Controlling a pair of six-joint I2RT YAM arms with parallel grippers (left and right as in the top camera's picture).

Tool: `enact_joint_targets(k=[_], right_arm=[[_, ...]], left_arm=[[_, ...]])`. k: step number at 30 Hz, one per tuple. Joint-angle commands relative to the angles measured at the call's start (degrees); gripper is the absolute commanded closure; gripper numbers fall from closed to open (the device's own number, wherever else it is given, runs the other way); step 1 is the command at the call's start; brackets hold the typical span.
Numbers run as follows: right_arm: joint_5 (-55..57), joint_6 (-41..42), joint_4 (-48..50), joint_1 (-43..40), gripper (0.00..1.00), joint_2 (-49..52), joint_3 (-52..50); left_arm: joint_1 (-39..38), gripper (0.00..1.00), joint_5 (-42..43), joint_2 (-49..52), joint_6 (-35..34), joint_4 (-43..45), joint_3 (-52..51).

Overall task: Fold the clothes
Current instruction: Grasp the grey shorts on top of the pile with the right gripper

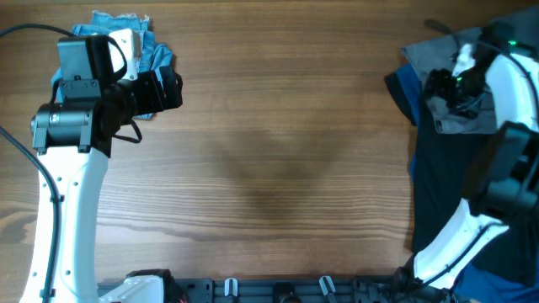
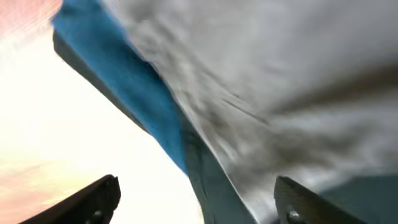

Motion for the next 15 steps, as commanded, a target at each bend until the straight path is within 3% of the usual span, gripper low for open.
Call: enact_joint_targets(k=[1, 5, 7, 9, 15], right_arm=[[-1.8, 15.1, -2.5, -8.2, 0.14, -0.7, 0.2], [-4.9, 20.7, -1.5, -18.4, 0.14, -0.3, -3.7], [-9.2, 20.9, 2.2, -21.6, 0.23, -0.3, -7.6], [-10.6, 21.5, 5.2, -22.6, 0.26, -0.3, -10.4], [-17.5, 23.8, 27.0, -22.8, 0.26, -0.3, -19.6]], left_arm=[[-0.4, 0.0, 0.9, 0.4, -0.5, 0.1, 1.1], [-0.4, 0.0, 0.9, 0.4, -0.5, 0.1, 1.1], [-0.4, 0.0, 0.9, 0.4, -0.5, 0.1, 1.1], [-0.4, 0.0, 0.9, 0.4, -0.5, 0.1, 1.1], [-0.4, 0.0, 0.9, 0.4, -0.5, 0.1, 1.1]])
